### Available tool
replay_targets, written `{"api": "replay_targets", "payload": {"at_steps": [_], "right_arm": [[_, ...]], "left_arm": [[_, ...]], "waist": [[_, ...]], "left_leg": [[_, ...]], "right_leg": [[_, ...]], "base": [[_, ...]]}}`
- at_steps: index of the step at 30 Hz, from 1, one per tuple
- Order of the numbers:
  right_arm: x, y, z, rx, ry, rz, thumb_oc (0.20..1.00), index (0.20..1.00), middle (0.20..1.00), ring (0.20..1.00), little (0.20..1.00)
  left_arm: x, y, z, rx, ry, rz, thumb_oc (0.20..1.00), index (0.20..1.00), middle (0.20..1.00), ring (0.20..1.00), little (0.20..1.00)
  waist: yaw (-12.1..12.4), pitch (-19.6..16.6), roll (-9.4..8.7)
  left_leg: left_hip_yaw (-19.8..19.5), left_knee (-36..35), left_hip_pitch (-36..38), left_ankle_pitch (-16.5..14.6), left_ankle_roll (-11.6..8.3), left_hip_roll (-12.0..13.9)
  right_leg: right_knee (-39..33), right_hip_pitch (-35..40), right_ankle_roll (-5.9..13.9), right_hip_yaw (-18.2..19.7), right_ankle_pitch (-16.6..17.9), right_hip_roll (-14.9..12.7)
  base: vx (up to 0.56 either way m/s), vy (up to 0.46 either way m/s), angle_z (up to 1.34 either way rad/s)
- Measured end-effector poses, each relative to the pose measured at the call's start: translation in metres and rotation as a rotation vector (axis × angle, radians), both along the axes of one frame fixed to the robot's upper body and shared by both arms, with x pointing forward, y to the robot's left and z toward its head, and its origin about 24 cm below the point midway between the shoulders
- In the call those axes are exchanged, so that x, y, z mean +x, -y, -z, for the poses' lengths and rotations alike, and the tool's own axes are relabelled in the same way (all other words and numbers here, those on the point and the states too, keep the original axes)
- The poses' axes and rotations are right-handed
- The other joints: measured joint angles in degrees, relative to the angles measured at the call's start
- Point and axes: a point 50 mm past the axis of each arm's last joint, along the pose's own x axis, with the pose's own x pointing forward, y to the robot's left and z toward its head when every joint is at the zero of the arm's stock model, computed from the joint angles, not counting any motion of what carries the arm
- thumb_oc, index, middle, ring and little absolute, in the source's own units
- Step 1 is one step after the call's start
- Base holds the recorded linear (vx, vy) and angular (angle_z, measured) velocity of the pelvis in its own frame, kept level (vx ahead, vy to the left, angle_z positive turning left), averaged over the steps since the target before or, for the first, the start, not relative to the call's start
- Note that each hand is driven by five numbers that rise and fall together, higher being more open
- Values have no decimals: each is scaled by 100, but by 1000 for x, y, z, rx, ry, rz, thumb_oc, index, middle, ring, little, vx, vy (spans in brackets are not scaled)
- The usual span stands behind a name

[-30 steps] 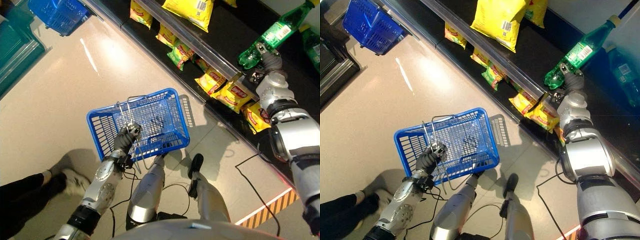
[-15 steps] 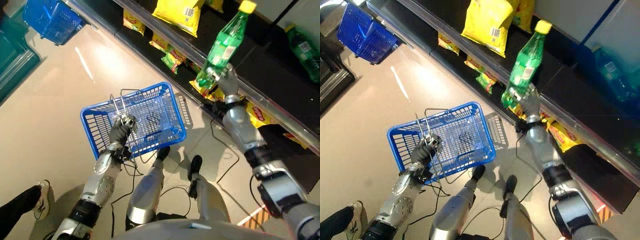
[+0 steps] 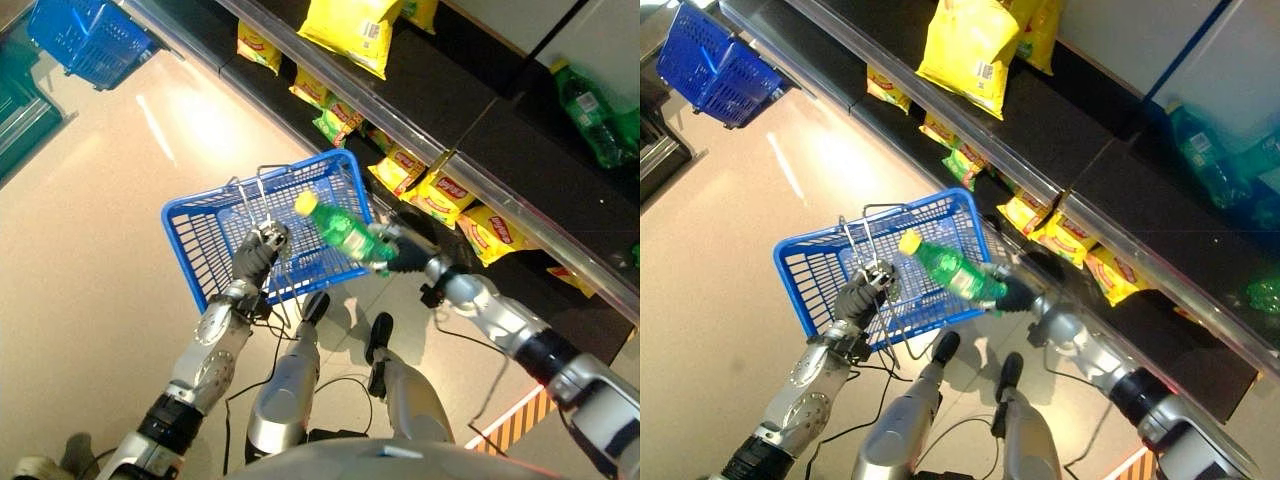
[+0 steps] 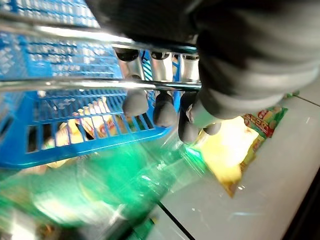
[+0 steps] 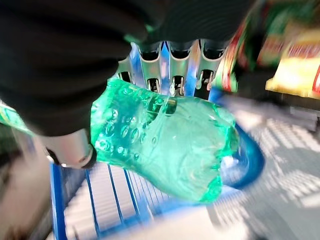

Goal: Pick up the snacks into the basket

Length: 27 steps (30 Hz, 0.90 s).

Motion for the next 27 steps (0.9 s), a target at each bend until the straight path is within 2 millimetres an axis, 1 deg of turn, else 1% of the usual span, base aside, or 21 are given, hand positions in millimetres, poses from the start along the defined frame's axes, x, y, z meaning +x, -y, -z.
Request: {"api": "replay_targets", "payload": {"at_steps": [1, 2, 3, 4, 6, 7, 8, 9, 11, 13, 14, 15, 17, 18, 19, 20, 21, 22, 23, 26, 27], "right_arm": [[2, -2, 4, -13, -14, 3, 200, 200, 200, 200, 200], [7, -11, 13, -29, -45, 2, 200, 200, 200, 200, 200], [10, -13, 16, -33, -59, 21, 200, 200, 200, 200, 200], [11, -19, 22, -43, -81, 38, 200, 200, 200, 200, 200], [13, -35, 31, -94, -101, 7, 200, 200, 200, 200, 200], [13, -36, 33, -94, -111, 18, 200, 200, 200, 200, 200], [13, -44, 37, -85, -127, 19, 200, 200, 200, 200, 200], [14, -47, 41, -90, -145, 33, 200, 200, 200, 200, 200], [15, -61, 46, -83, -170, 62, 200, 200, 200, 200, 200], [15, -63, 48, -79, -175, 77, 200, 200, 200, 200, 200], [16, -67, 49, -70, -190, 97, 200, 200, 200, 200, 200], [18, -68, 50, -77, -198, 117, 200, 200, 200, 200, 200], [24, -67, 46, -74, -193, 162, 200, 200, 200, 200, 200], [29, -65, 41, -59, -178, 188, 200, 200, 200, 200, 200], [32, -65, 38, -44, -173, 205, 200, 200, 200, 200, 200], [42, -63, 30, 14, -178, 278, 200, 200, 200, 200, 200], [42, -63, 30, 14, -178, 278, 200, 200, 200, 200, 200], [54, -63, 16, 33, -149, 324, 200, 200, 200, 200, 200], [58, -61, 13, 20, -144, 338, 200, 200, 200, 200, 200], [69, -57, -1, 105, -144, 418, 200, 200, 200, 200, 200], [73, -56, -7, 142, -139, 440, 200, 200, 200, 200, 200]], "left_arm": [[0, 2, 0, -7, -3, 8, 200, 200, 200, 200, 200], [-2, 6, 4, -3, -24, 32, 200, 200, 200, 200, 200], [-2, 6, 5, 14, -30, 43, 200, 200, 200, 200, 200], [-4, 12, 6, 7, -34, 66, 200, 200, 200, 200, 200], [-3, 25, 4, 2, -31, 119, 200, 200, 200, 200, 200], [-3, 29, 3, 2, -29, 138, 200, 200, 200, 200, 200], [-3, 38, 2, -22, -30, 161, 200, 200, 200, 200, 200], [-2, 38, 2, -18, -31, 166, 200, 200, 200, 200, 200], [-3, 48, 0, -42, -31, 200, 200, 200, 200, 200, 200], [-2, 51, -2, -44, -25, 210, 200, 200, 200, 200, 200], [-2, 54, -3, -59, -28, 220, 200, 200, 200, 200, 200], [-2, 56, -3, -59, -30, 228, 200, 200, 200, 200, 200], [-1, 56, -4, -68, -31, 229, 200, 200, 200, 200, 200], [-1, 57, -4, -77, -36, 232, 200, 200, 200, 200, 200], [-1, 56, -4, -75, -38, 234, 200, 200, 200, 200, 200], [-1, 57, -4, -77, -42, 237, 200, 200, 200, 200, 200], [-1, 57, -4, -77, -42, 237, 200, 200, 200, 200, 200], [-3, 60, -1, -64, -67, 259, 200, 200, 200, 200, 200], [-4, 61, 1, -59, -81, 268, 200, 200, 200, 200, 200], [-5, 61, 2, -43, -90, 276, 200, 200, 200, 200, 200], [-2, 59, -1, -40, -76, 268, 200, 200, 200, 200, 200]], "waist": [[19, 0, 0], [23, 0, 0], [14, 0, 0], [35, 0, 0], [116, 1, 2], [168, 1, 1], [243, 1, 1], [265, -1, -1], [327, -1, 0], [332, -1, 0], [442, 1, 3], [464, 1, 3], [498, 1, 3], [589, 1, 3], [616, 1, 3], [623, 1, 3], [623, 1, 3], [645, 1, 3], [643, 1, 3], [667, 1, 3], [696, -2, 7]], "left_leg": [[0, 0, 0, 2, -2, 0], [-26, 6, 0, 10, -12, -10], [-34, 11, 0, 10, -13, -11], [-47, 12, -5, 13, -18, -14], [-116, 26, -7, 27, -42, -21], [-126, 23, -7, 28, -50, -17], [-161, 24, -21, 33, -64, -21], [-186, 25, -21, 20, -89, -24], [-266, 41, -113, 12, -105, -45], [-294, 90, -199, 17, -105, -71], [-303, 118, -218, 19, -105, -91], [-299, 123, -218, 19, -104, -96], [-341, 123, -227, 23, -98, -115], [-354, 127, -239, 24, -98, -122], [-354, 128, -240, 24, -97, -127], [-354, 134, -240, 26, -94, -136], [-354, 134, -240, 26, -94, -136], [-355, 137, -243, 35, -82, -153], [-355, 140, -244, 37, -79, -158], [-353, 143, -244, 41, -73, -185], [-346, 144, -243, 39, -76, -204]], "right_leg": [[-4, 3, 1, -1, -1, 0], [-16, 22, 2, -36, -2, 0], [-15, 27, 2, -50, -2, -1], [-12, 29, 3, -60, -2, -1], [-14, 55, 17, -126, -16, 2], [3, 47, 7, -127, -26, 2], [32, 38, 0, -138, -44, 2], [53, 27, 2, -143, -68, -4], [119, -52, -8, -176, -93, -5], [210, -140, -13, -180, -129, -28], [221, -150, -6, -190, -134, -42], [220, -149, -4, -190, -135, -47], [220, -134, 10, -211, -146, -59], [219, -138, 11, -214, -146, -65], [219, -138, 11, -214, -146, -68], [218, -136, 13, -214, -147, -76], [218, -136, 13, -214, -147, -76], [216, -133, 21, -213, -150, -93], [216, -134, 24, -214, -150, -98], [191, -120, 41, -214, -151, -122], [188, -116, 54, -214, -156, -142]], "base": [[-34, 1, 13], [-19, 3, 6], [-20, 7, 7], [-16, 3, 5], [-26, 7, 13], [-38, 10, 16], [-28, 4, 8], [-14, 8, 8], [-6, 11, 18], [1, 8, 16], [15, 9, 3], [15, 16, 7], [11, 14, 11], [7, 24, 7], [26, 42, 4], [0, 0, 0], [21, 33, 1], [0, 0, 0], [35, 65, 3], [42, 72, 0], [22, 43, 1]]}}
